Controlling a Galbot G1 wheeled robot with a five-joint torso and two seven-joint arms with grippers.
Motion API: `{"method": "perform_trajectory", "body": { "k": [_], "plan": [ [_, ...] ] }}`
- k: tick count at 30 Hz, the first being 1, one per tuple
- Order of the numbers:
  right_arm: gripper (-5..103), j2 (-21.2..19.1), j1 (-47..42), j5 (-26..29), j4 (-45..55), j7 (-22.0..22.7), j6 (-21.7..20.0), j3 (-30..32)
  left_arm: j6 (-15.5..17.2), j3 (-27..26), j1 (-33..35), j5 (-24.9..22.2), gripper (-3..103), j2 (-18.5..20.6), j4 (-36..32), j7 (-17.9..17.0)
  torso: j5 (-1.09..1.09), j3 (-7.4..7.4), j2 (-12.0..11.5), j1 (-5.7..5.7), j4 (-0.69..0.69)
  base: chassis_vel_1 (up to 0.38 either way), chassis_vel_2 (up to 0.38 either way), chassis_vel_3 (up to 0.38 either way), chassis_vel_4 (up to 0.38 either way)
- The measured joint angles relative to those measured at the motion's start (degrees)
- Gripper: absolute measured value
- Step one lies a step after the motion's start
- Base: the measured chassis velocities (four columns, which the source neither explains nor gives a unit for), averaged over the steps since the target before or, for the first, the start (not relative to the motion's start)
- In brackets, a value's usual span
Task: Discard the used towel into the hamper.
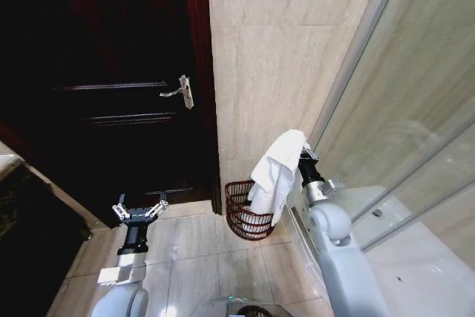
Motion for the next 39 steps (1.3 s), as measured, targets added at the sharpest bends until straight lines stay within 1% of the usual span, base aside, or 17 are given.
{"method": "perform_trajectory", "body": {
  "k": [8,14,17,18,21,27,34,38,39],
  "plan": [
    [5,-0.5,3.1,0.1,-0.2,0.9,-0.2,-0.2,0.1,0.1,-0.4,0.2,100,0.0,0.2,-0.2,-0.01,0.13,0.3,0.10,0.00,0.000,0.000,0.000,0.000],
    [5,-0.3,2.9,-0.9,-1.0,0.5,0.5,-0.3,0.2,0.4,-0.9,0.3,100,0.1,1.0,-0.2,-0.01,0.19,0.4,0.15,-0.01,0.000,0.000,0.000,0.000],
    [5,1.8,2.2,-1.9,-4.5,-0.8,2.3,-0.4,0.1,0.8,-0.9,0.7,100,0.1,1.2,-0.1,0.00,0.24,0.4,0.20,-0.01,0.000,0.000,0.000,0.000],
    [5,1.8,2.2,-1.9,-4.5,-0.8,2.3,-0.4,0.1,0.8,-0.9,0.7,100,0.1,1.2,-0.1,0.00,0.24,0.4,0.20,-0.01,0.000,0.000,0.000,0.000],
    [5,3.9,2.4,-3.3,-8.9,-1.6,5.0,-1.0,-0.1,1.2,-0.9,1.0,100,0.0,1.4,-0.1,-0.01,0.27,0.5,0.21,0.00,0.000,0.000,0.000,0.000],
    [5,5.8,1.5,-5.4,-11.6,-1.9,6.4,-1.3,-0.6,1.1,-0.8,1.1,100,0.0,1.7,-0.1,-0.02,0.31,0.6,0.25,0.00,0.000,0.000,0.000,0.000],
    [5,5.8,0.4,-6.9,-12.9,-2.5,7.5,-1.4,-1.4,0.5,-0.8,0.9,100,0.1,2.5,-0.1,0.00,0.35,0.6,0.27,-0.01,0.000,0.000,0.000,0.000],
    [5,3.8,2.5,-5.7,-8.8,-0.3,5.3,-1.8,-1.5,0.3,-1.0,0.9,100,0.1,2.8,-0.1,-0.01,0.36,0.7,0.29,-0.01,0.000,0.000,0.000,0.000],
    [5,3.8,2.5,-5.7,-8.8,-0.3,5.3,-1.8,-1.5,0.3,-1.0,0.9,100,0.1,2.8,-0.1,-0.01,0.36,0.7,0.29,-0.01,0.000,0.000,0.000,0.000]
  ]
}}
